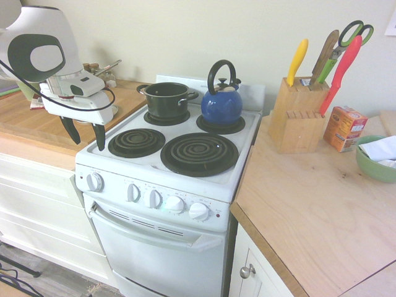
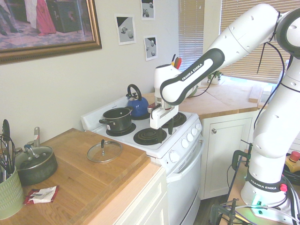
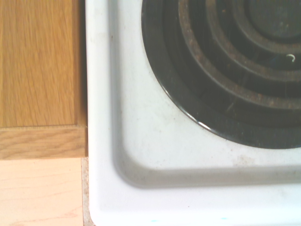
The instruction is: Cover the lid of the pot
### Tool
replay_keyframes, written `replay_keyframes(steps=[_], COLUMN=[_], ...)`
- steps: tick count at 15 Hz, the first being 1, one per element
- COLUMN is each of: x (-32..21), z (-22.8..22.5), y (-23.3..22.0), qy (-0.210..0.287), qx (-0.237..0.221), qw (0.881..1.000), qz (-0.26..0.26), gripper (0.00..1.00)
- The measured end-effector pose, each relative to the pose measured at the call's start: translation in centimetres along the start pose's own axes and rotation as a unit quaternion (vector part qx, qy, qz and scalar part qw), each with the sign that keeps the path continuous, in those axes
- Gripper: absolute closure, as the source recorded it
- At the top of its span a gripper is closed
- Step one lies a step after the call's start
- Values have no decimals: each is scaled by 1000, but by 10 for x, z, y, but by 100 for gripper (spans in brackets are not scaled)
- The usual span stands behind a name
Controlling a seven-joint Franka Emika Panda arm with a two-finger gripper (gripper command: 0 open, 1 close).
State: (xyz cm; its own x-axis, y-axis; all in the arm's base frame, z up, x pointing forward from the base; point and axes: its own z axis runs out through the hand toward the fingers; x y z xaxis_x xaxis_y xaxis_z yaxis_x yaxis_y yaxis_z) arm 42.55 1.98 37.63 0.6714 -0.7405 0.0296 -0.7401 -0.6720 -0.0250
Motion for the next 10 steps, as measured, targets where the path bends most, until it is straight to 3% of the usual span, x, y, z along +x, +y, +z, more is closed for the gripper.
replay_keyframes(steps=[5, 10], x=[-12, -1], z=[-17, -42], y=[-35, -113], qy=[22, 62], qx=[13, 41], qw=[1000, 994], qz=[6, 80], gripper=[0, 0])
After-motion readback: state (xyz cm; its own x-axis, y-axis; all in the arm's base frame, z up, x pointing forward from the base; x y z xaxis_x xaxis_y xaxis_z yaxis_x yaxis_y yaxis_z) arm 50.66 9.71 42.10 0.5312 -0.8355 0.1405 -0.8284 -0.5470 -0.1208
